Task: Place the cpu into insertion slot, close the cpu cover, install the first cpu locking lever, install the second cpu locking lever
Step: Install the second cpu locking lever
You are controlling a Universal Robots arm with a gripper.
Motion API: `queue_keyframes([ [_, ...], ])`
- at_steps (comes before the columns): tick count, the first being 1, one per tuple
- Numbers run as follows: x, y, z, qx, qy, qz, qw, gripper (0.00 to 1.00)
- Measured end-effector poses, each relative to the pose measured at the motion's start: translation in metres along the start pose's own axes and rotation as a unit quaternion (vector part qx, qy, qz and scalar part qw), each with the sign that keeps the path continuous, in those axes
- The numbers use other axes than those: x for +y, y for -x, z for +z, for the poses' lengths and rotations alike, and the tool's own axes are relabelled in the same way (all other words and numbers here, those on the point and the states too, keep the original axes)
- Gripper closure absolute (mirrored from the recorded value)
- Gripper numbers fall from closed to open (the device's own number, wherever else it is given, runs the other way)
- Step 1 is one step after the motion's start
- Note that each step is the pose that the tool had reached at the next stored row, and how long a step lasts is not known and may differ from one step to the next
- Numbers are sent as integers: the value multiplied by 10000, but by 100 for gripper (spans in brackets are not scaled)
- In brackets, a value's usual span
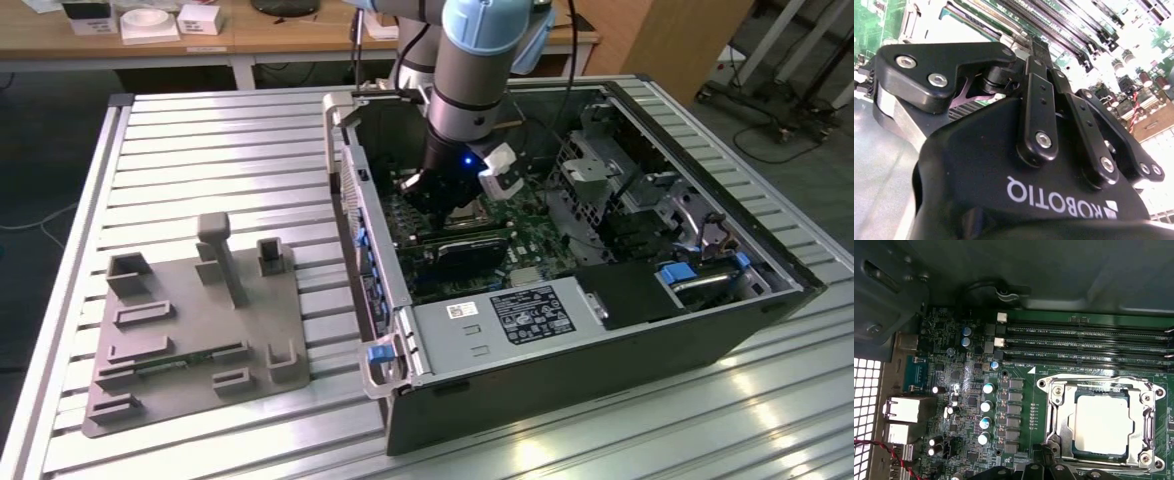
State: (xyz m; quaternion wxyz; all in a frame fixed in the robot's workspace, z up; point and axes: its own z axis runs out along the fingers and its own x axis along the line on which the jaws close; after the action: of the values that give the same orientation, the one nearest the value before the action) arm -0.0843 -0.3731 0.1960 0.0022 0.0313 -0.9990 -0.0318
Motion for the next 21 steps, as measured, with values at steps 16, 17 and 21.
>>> queue_keyframes([
  [16,6,0,-90,19,-317,2,9995,90],
  [17,8,0,-114,19,-317,2,9995,90],
  [21,17,0,-217,19,-317,2,9995,90],
])
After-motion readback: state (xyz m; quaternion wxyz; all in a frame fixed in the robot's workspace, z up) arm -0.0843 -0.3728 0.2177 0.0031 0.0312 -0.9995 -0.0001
